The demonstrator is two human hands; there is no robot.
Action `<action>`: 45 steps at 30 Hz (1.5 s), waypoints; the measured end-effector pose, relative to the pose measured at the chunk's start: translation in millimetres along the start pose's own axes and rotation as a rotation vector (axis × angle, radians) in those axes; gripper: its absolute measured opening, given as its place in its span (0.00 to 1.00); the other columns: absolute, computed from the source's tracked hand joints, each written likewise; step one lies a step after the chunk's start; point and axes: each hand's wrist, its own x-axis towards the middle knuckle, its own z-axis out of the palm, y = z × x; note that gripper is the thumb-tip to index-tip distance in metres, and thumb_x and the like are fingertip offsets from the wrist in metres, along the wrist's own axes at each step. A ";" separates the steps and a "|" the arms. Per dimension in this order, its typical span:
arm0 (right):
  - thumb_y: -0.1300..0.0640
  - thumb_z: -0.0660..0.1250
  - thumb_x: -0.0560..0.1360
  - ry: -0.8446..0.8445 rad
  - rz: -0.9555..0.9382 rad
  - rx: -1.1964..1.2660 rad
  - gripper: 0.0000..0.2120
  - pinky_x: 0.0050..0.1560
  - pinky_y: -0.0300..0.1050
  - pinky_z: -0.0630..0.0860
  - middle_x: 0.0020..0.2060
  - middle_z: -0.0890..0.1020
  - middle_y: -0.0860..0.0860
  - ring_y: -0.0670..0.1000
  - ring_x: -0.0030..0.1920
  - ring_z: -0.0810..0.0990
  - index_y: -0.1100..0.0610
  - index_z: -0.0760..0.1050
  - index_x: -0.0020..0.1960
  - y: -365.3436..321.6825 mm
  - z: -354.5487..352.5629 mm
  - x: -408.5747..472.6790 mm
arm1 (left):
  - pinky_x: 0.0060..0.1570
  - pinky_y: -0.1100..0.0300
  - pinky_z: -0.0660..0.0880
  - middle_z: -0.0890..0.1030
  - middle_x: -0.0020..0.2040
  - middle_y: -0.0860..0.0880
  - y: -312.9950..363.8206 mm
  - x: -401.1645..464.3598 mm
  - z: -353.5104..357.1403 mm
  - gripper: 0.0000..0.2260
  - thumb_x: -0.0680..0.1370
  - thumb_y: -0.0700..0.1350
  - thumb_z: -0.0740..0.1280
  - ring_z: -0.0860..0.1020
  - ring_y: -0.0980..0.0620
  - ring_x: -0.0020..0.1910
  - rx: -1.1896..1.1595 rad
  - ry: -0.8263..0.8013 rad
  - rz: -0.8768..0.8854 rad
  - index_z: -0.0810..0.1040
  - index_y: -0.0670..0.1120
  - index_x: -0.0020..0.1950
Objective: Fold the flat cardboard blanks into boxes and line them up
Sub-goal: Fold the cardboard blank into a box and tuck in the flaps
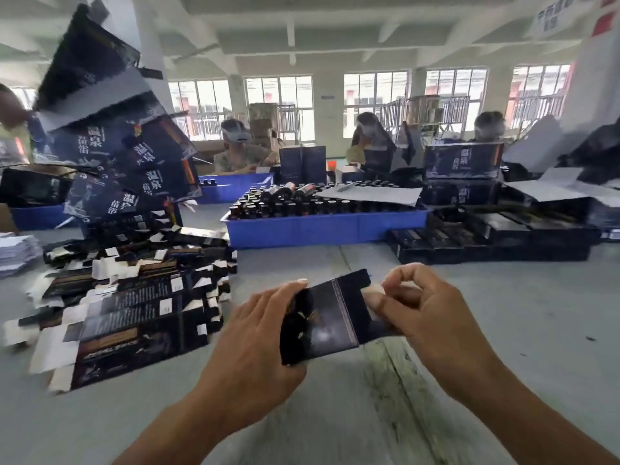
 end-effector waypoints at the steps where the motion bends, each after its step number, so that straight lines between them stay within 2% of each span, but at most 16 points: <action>1: 0.60 0.73 0.76 0.000 -0.007 -0.022 0.07 0.35 0.37 0.79 0.40 0.87 0.51 0.51 0.39 0.87 0.56 0.74 0.45 1.5 0.4 -2.8 | 0.62 0.59 0.63 0.69 0.65 0.61 -1.6 -2.4 1.3 0.47 0.67 0.50 0.78 0.64 0.60 0.62 0.019 0.002 0.014 0.52 0.62 0.76; 6: 0.60 0.71 0.78 -0.015 -0.075 -0.105 0.06 0.35 0.37 0.79 0.40 0.87 0.48 0.48 0.38 0.86 0.50 0.78 0.47 1.5 3.4 -7.9 | 0.65 0.51 0.66 0.63 0.72 0.56 -2.4 -5.2 4.0 0.53 0.66 0.49 0.80 0.65 0.52 0.66 0.064 0.072 0.086 0.49 0.59 0.81; 9: 0.61 0.69 0.79 -0.042 -0.078 -0.113 0.11 0.36 0.38 0.81 0.41 0.88 0.46 0.48 0.39 0.87 0.44 0.80 0.53 0.6 3.6 -11.2 | 0.68 0.51 0.63 0.61 0.74 0.56 2.6 -6.8 2.4 0.48 0.70 0.64 0.70 0.63 0.53 0.70 0.047 0.103 0.117 0.45 0.61 0.81; 11: 0.61 0.68 0.80 -0.062 -0.089 -0.131 0.14 0.36 0.38 0.80 0.42 0.87 0.46 0.47 0.39 0.87 0.41 0.81 0.56 1.7 6.7 -13.4 | 0.68 0.50 0.63 0.63 0.74 0.54 8.7 -6.6 1.8 0.44 0.72 0.69 0.65 0.65 0.52 0.70 0.071 0.130 0.144 0.48 0.59 0.82; 15: 0.60 0.67 0.81 -0.066 -0.147 -0.182 0.17 0.35 0.37 0.80 0.44 0.87 0.46 0.46 0.41 0.86 0.39 0.80 0.60 3.9 11.5 -15.8 | 0.67 0.43 0.70 0.69 0.72 0.46 17.6 -6.3 0.0 0.33 0.78 0.67 0.60 0.70 0.45 0.68 0.152 0.147 0.207 0.57 0.57 0.80; 18: 0.59 0.67 0.81 -0.079 -0.192 -0.228 0.19 0.36 0.39 0.81 0.45 0.86 0.43 0.47 0.41 0.85 0.34 0.78 0.62 4.9 14.1 -19.2 | 0.67 0.43 0.68 0.67 0.74 0.43 15.2 -5.8 -5.6 0.29 0.79 0.64 0.60 0.69 0.42 0.68 0.187 0.140 0.215 0.59 0.59 0.79; 21: 0.56 0.67 0.81 -0.082 -0.256 -0.301 0.23 0.38 0.36 0.80 0.45 0.85 0.40 0.44 0.40 0.84 0.26 0.72 0.62 4.3 17.6 -23.7 | 0.64 0.39 0.73 0.65 0.74 0.43 12.0 -5.7 -9.5 0.28 0.79 0.62 0.61 0.70 0.41 0.67 0.152 0.104 0.206 0.60 0.60 0.78; 24: 0.55 0.66 0.81 -0.072 -0.306 -0.342 0.23 0.38 0.32 0.78 0.43 0.85 0.38 0.40 0.40 0.83 0.28 0.69 0.65 3.7 17.8 -25.6 | 0.60 0.40 0.76 0.66 0.72 0.44 10.0 -5.9 -11.4 0.27 0.80 0.61 0.62 0.69 0.43 0.67 0.097 0.082 0.228 0.61 0.60 0.78; 27: 0.55 0.65 0.82 -0.055 -0.315 -0.364 0.24 0.33 0.41 0.80 0.43 0.83 0.37 0.49 0.33 0.80 0.27 0.68 0.66 3.8 17.1 -25.3 | 0.61 0.40 0.75 0.66 0.72 0.45 10.2 -5.4 -12.4 0.26 0.80 0.61 0.63 0.68 0.44 0.68 0.072 0.083 0.250 0.63 0.60 0.77; 29: 0.57 0.64 0.83 -0.040 -0.307 -0.363 0.23 0.32 0.41 0.79 0.43 0.81 0.34 0.50 0.32 0.79 0.30 0.68 0.67 4.2 17.3 -24.9 | 0.64 0.37 0.73 0.68 0.72 0.46 10.7 -5.2 -12.5 0.24 0.80 0.61 0.63 0.67 0.44 0.70 0.086 0.085 0.265 0.65 0.60 0.76; 32: 0.56 0.64 0.82 0.000 -0.296 -0.375 0.21 0.36 0.34 0.77 0.46 0.83 0.38 0.41 0.38 0.82 0.33 0.67 0.68 8.0 18.5 -25.2 | 0.65 0.39 0.71 0.69 0.74 0.47 10.5 -5.0 -12.8 0.23 0.79 0.61 0.64 0.67 0.44 0.72 0.116 0.076 0.258 0.67 0.61 0.73; 34: 0.53 0.64 0.82 0.027 -0.259 -0.392 0.23 0.42 0.37 0.79 0.52 0.83 0.43 0.41 0.44 0.82 0.33 0.63 0.70 10.9 19.8 -25.2 | 0.65 0.41 0.71 0.69 0.75 0.47 10.3 -4.6 -12.8 0.23 0.78 0.60 0.64 0.68 0.44 0.72 0.113 0.058 0.242 0.67 0.61 0.72; 36: 0.52 0.63 0.82 0.029 -0.253 -0.433 0.24 0.47 0.38 0.80 0.54 0.81 0.43 0.39 0.47 0.82 0.32 0.61 0.71 12.2 21.2 -26.7 | 0.64 0.41 0.72 0.68 0.75 0.47 9.5 -4.5 -12.3 0.22 0.77 0.59 0.64 0.68 0.43 0.72 0.117 0.038 0.231 0.68 0.61 0.71; 40: 0.59 0.63 0.82 -0.007 -0.353 -0.514 0.15 0.48 0.25 0.72 0.51 0.80 0.37 0.33 0.50 0.78 0.46 0.77 0.66 13.2 23.8 -29.5 | 0.62 0.41 0.74 0.68 0.76 0.46 6.8 -5.1 -9.5 0.26 0.74 0.53 0.74 0.70 0.42 0.71 0.128 0.029 0.224 0.69 0.60 0.70; 43: 0.62 0.63 0.82 -0.016 -0.375 -0.537 0.14 0.53 0.24 0.69 0.54 0.81 0.41 0.35 0.56 0.76 0.52 0.79 0.65 12.8 24.3 -29.9 | 0.61 0.43 0.76 0.68 0.76 0.46 6.4 -6.3 -7.2 0.30 0.72 0.50 0.77 0.70 0.42 0.71 0.117 0.041 0.219 0.68 0.58 0.70; 45: 0.62 0.62 0.83 -0.030 -0.371 -0.550 0.14 0.54 0.24 0.68 0.54 0.81 0.41 0.36 0.56 0.76 0.52 0.80 0.65 11.5 24.8 -29.6 | 0.61 0.43 0.76 0.69 0.76 0.46 6.3 -6.3 -6.2 0.32 0.71 0.49 0.78 0.70 0.43 0.71 0.098 0.054 0.213 0.67 0.56 0.71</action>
